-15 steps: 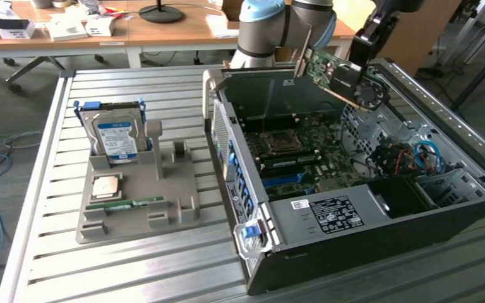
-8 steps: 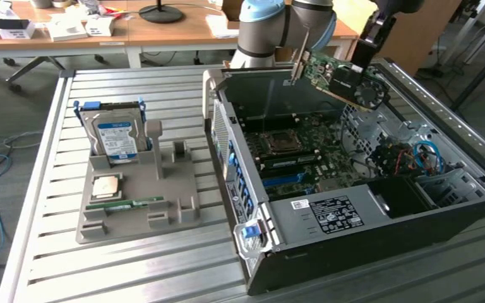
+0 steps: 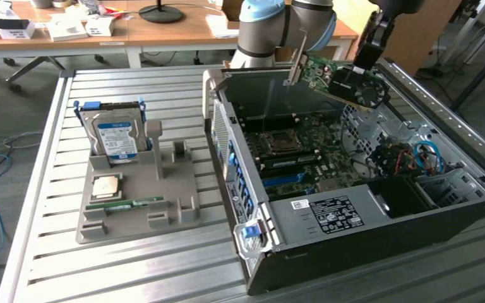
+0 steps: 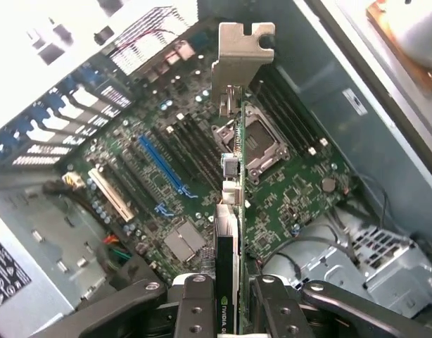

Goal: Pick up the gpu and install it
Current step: 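Insert the gpu into the slot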

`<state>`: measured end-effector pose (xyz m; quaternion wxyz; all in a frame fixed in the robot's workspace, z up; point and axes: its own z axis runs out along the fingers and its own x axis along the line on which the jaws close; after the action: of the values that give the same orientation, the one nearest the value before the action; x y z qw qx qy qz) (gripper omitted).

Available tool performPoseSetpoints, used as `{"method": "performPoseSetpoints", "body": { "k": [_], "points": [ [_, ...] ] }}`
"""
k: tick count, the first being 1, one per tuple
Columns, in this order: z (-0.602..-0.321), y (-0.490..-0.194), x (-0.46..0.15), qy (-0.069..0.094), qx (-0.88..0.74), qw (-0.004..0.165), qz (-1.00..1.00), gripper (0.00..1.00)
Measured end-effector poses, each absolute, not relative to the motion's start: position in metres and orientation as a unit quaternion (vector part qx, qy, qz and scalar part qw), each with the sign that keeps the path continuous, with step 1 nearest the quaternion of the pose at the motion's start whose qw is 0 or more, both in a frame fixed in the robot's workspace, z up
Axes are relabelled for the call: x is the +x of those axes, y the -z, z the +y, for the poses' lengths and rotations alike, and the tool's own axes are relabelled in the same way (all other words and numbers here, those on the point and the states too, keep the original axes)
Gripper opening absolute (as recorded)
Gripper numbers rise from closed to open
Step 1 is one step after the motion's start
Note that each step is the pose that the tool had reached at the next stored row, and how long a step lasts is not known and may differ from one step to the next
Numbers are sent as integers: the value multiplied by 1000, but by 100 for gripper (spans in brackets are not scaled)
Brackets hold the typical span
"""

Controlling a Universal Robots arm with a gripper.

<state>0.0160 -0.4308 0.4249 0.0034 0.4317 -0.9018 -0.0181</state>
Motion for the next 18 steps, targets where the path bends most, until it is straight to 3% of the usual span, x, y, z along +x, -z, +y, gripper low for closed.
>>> {"method": "performPoseSetpoints", "body": {
  "k": [18],
  "points": [
    [-431,-422,16,17,573,6,-819,26]
  ]
}}
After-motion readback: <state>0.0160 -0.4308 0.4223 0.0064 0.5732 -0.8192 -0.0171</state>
